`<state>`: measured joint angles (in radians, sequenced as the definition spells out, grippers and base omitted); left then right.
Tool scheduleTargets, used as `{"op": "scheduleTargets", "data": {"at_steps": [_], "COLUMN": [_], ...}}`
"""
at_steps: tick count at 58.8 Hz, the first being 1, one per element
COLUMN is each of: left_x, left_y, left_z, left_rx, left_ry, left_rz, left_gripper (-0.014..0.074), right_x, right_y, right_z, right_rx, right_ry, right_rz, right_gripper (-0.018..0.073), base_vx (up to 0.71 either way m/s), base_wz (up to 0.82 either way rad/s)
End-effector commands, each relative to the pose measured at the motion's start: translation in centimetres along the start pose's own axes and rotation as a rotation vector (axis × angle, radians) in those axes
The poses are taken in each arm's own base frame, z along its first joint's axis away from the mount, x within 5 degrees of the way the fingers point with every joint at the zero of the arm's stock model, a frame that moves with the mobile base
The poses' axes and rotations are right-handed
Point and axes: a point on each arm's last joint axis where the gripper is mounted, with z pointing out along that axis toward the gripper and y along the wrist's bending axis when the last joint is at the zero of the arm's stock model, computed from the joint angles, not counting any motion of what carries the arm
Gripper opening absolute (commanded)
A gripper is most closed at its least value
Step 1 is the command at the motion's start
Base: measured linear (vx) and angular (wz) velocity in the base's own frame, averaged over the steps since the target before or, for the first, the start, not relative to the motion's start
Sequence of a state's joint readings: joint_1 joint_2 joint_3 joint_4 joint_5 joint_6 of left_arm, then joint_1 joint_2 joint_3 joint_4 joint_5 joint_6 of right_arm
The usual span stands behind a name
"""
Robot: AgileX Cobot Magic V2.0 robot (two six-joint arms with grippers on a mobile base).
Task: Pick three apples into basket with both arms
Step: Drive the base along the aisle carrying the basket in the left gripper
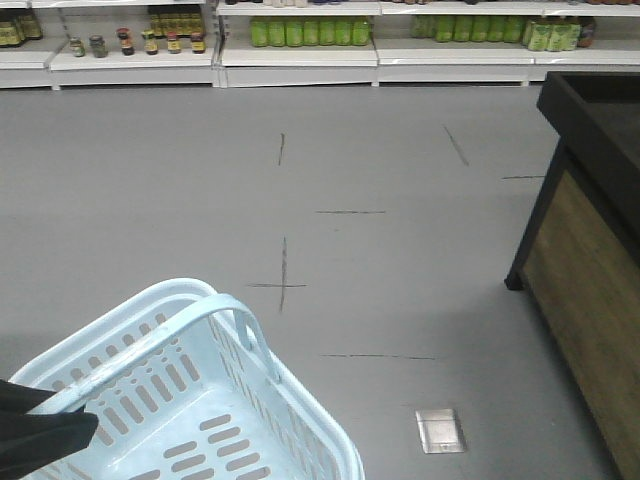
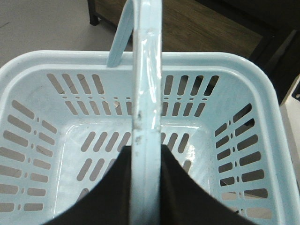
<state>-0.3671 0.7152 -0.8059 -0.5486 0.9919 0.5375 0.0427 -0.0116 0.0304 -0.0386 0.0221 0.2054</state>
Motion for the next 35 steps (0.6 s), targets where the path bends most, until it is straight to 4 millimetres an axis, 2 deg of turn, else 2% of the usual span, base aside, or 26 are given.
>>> {"op": "scheduleTargets", "data": {"at_steps": [1,35], "left_x": [-1.40,-1.40], "left_y": [-0.25,-0.25], "left_z": [-0.69,-0.69], "left_rx": [0.000,0.000], "left_ry": [-0.117,-0.117], "left_rz": [-0.022,-0.022], "left_gripper": [-0.0006,-0.0006], "right_x": [-0.36,-0.36], "right_y": [0.05,0.05], "right_z": [-0.08,-0.08], "right_rx": [-0.009,-0.009], "right_ry": [-0.074,-0.074], "right_rz": [-0.014,-0.014], "right_gripper": [-0.0006,-0.0006], "base_vx": [0.11,0.13], "base_wz": [0.42,0.42]}}
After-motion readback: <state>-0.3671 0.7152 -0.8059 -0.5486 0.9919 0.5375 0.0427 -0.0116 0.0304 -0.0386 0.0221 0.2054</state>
